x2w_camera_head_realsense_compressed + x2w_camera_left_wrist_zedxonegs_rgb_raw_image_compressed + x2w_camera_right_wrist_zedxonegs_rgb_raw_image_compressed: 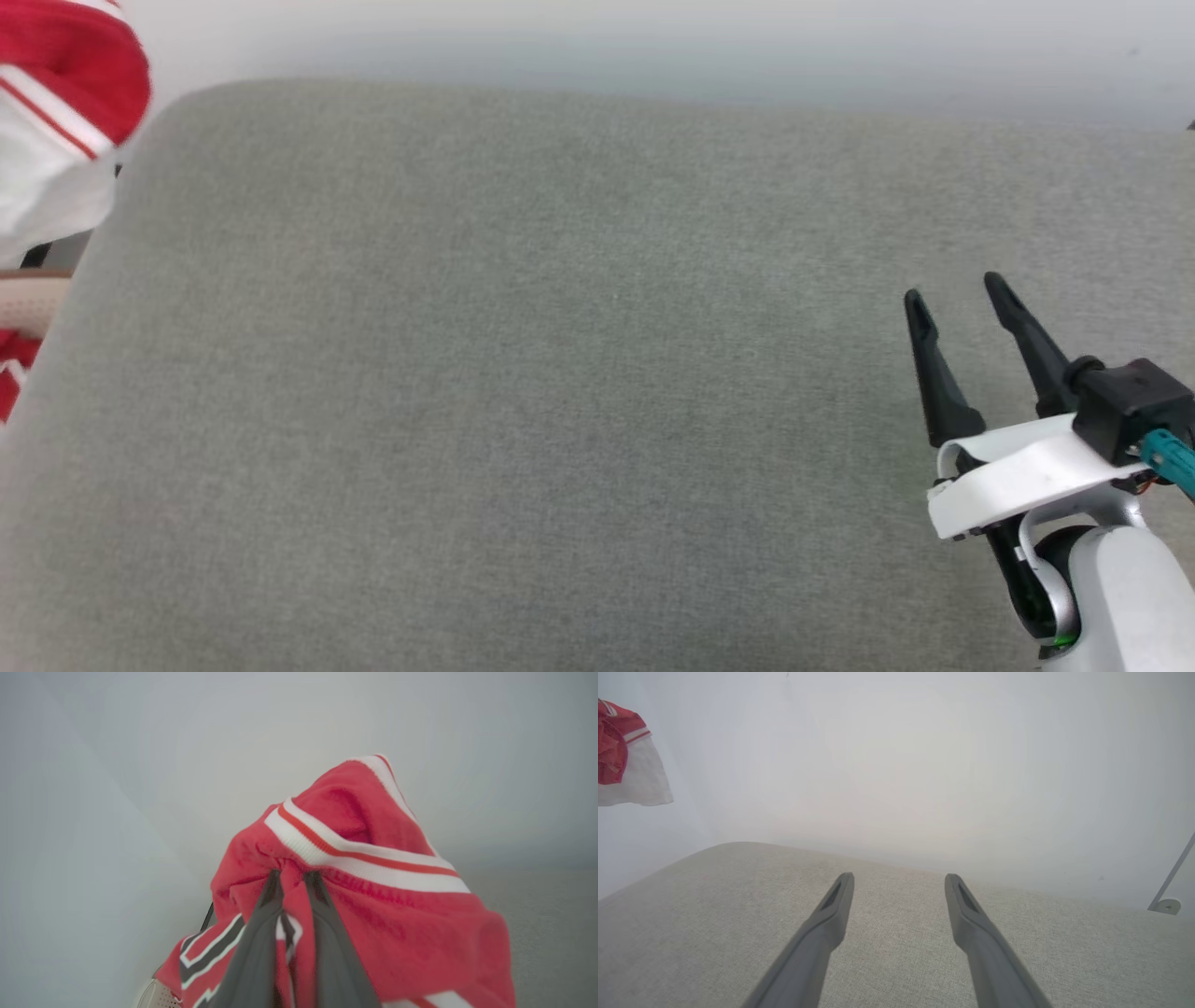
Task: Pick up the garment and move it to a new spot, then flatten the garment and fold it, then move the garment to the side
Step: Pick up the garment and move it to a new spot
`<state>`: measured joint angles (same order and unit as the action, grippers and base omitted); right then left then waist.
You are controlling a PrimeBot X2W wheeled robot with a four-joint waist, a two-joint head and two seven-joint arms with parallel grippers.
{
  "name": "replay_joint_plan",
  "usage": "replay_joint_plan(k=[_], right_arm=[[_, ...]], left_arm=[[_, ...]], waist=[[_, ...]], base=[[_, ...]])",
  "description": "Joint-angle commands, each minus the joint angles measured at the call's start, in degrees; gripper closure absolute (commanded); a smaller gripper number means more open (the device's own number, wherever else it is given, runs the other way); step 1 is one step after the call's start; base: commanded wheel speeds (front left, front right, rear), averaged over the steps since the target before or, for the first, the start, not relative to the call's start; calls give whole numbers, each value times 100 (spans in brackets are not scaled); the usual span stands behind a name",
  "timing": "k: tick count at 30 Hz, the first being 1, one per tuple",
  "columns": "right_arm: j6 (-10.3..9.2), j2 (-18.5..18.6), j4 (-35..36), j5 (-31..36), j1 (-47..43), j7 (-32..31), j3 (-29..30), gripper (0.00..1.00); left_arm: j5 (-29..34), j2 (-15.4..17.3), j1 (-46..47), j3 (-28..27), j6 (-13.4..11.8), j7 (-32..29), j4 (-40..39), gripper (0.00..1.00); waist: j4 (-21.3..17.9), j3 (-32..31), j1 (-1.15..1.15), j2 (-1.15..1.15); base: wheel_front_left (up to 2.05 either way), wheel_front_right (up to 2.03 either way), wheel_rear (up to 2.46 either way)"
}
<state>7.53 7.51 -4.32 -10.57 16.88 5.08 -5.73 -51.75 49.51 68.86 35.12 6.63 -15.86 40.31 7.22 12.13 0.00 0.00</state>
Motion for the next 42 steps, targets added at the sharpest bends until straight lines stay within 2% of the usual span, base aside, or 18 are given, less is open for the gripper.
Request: replay_joint_plan(k=[1, 7, 13, 19, 24, 31, 42], right_arm=[[-8, -4, -20, -43, -77, 66, 99, 0], [-8, 13, -56, -54, -178, 167, 406, 0], [-8, -15, -72, 24, -238, 245, 710, 0], [-8, -135, -139, 71, -281, 359, 892, 0], [-8, -237, -193, 86, -286, 462, 923, 0], [-8, -348, -277, 83, -232, 599, 906, 0], [-8, -440, -535, 25, -77, 785, 812, 0]], left_arm=[[-21, 22, -162, 35, -108, -116, -383, 100], [-184, 327, -681, 58, -623, -603, -2073, 100], [-249, 484, -1109, 145, -1225, -1013, -3771, 100], [-132, 351, -1247, 407, -1428, -1279, -4847, 100], [-39, 49, -1279, 718, -1377, -1396, -5199, 100], [100, -264, -1454, 1168, -1228, -1462, -5092, 100], [58, -728, -2005, 1930, -602, -1364, -4011, 100]], waist=[[-144, -157, 0, 0], [-444, -241, 0, 0], [-862, -183, 0, 0], [-1301, -79, 0, 0], [-1600, 65, 0, 0], [-1820, 273, 0, 0], [-1954, 490, 0, 0]], base=[[0, 0, 0], [0, 0, 0], [0, 0, 0], [0, 0, 0], [0, 0, 0], [0, 0, 0], [0, 0, 0]])
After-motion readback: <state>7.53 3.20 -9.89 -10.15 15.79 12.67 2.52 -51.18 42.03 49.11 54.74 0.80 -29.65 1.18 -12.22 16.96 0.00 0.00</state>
